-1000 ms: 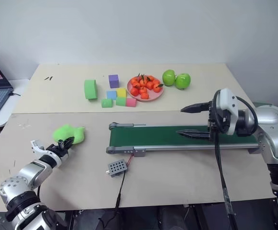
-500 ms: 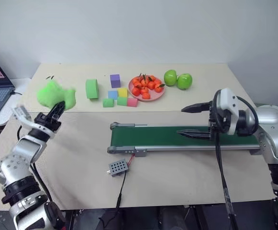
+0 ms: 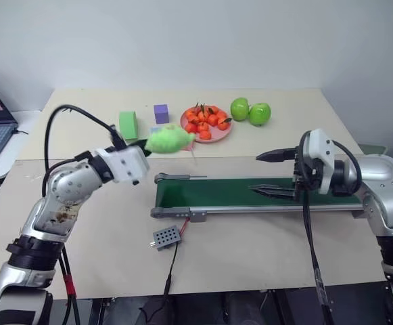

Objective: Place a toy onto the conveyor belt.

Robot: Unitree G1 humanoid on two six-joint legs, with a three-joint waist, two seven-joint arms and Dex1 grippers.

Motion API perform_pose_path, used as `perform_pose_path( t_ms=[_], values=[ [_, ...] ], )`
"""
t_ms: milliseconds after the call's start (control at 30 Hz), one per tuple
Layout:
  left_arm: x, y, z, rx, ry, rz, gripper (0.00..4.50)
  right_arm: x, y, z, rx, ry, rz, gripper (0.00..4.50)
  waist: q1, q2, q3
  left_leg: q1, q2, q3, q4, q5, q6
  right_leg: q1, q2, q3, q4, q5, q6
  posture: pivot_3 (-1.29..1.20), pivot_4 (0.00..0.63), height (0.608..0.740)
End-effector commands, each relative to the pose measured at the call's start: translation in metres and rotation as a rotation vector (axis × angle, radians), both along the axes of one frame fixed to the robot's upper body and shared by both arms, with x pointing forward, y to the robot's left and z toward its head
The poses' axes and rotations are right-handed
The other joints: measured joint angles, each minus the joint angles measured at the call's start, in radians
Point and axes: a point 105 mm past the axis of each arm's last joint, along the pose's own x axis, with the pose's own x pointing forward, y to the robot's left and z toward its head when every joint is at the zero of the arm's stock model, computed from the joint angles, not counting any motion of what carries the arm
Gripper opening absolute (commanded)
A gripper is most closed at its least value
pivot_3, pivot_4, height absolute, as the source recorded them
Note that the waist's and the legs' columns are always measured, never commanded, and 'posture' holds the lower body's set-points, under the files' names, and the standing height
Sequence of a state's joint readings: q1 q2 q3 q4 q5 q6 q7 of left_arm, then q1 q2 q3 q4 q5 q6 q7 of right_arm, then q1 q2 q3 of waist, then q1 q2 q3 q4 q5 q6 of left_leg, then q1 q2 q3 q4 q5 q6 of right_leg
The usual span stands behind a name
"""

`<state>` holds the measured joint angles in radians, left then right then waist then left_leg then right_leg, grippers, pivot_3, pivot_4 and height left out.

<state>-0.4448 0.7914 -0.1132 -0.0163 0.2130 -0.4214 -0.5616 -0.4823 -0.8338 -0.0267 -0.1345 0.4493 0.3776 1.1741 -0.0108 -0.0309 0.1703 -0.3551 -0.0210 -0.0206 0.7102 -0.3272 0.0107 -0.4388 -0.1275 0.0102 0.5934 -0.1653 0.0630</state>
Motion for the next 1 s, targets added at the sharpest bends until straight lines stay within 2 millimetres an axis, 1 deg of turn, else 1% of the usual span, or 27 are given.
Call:
perform_pose_path(
  t_ms=[33, 133, 300, 433, 633, 767, 1000],
  values=[
    [-0.01, -0.008, -0.006, 0.164, -0.173, -0.083, 0.02, -0.004, -0.004, 0.013, 0.015, -0.051, -0.02, 4.5, 0.001, 0.0, 0.0, 0.0, 0.0, 0.0, 0.0, 0.0, 0.0, 0.0, 0.0, 0.0, 0.0, 0.0, 0.0, 0.0, 0.15, 0.738],
    [-0.009, -0.007, -0.011, 0.214, -0.221, -0.106, 0.02, -0.004, -0.004, 0.013, 0.018, -0.053, -0.026, 4.5, 0.001, 0.0, 0.0, 0.0, 0.0, 0.0, 0.0, 0.0, 0.001, 0.0, 0.0, 0.0, 0.0, 0.0, 0.0, 0.0, 0.15, 0.738],
    [-0.008, 0.0, -0.02, 0.313, -0.265, -0.142, 0.02, -0.005, -0.004, 0.013, 0.028, -0.054, -0.038, 4.5, -0.001, 0.0, 0.0, 0.0, 0.0, 0.0, 0.0, 0.0, 0.001, 0.0, 0.0, -0.001, 0.001, 0.0, 0.0, 0.0, 0.15, 0.738],
    [-0.004, 0.008, -0.032, 0.358, -0.236, -0.158, 0.02, -0.006, -0.004, 0.012, 0.033, -0.055, -0.041, 4.5, -0.001, 0.0, 0.0, 0.0, 0.0, 0.0, 0.0, 0.0, 0.001, 0.0, 0.0, -0.001, 0.001, 0.0, 0.001, 0.0, 0.15, 0.738],
    [0.004, 0.011, -0.049, 0.406, -0.195, -0.225, 0.02, -0.006, -0.004, 0.013, 0.04, -0.059, -0.052, 4.5, 0.0, 0.0, 0.0, 0.0, 0.0, 0.001, 0.001, 0.0, 0.001, 0.0, 0.0, -0.001, 0.001, 0.0, 0.001, 0.0, 0.15, 0.738],
    [0.009, 0.006, -0.052, 0.409, -0.19, -0.261, 0.02, -0.007, -0.006, 0.014, 0.039, -0.062, -0.057, 4.5, 0.0, 0.0, 0.0, 0.0, 0.0, 0.001, 0.001, 0.0, 0.001, 0.0, 0.0, -0.002, 0.001, 0.0, 0.001, 0.0, 0.15, 0.738],
    [0.012, -0.001, -0.069, 0.428, -0.136, -0.292, 0.02, -0.01, -0.008, 0.017, 0.032, -0.066, -0.067, 4.5, -0.003, 0.0, 0.0, 0.0, 0.0, 0.001, 0.001, 0.0, 0.001, 0.0, 0.0, -0.002, 0.001, 0.001, 0.001, 0.0, 0.15, 0.738]
  ],
)
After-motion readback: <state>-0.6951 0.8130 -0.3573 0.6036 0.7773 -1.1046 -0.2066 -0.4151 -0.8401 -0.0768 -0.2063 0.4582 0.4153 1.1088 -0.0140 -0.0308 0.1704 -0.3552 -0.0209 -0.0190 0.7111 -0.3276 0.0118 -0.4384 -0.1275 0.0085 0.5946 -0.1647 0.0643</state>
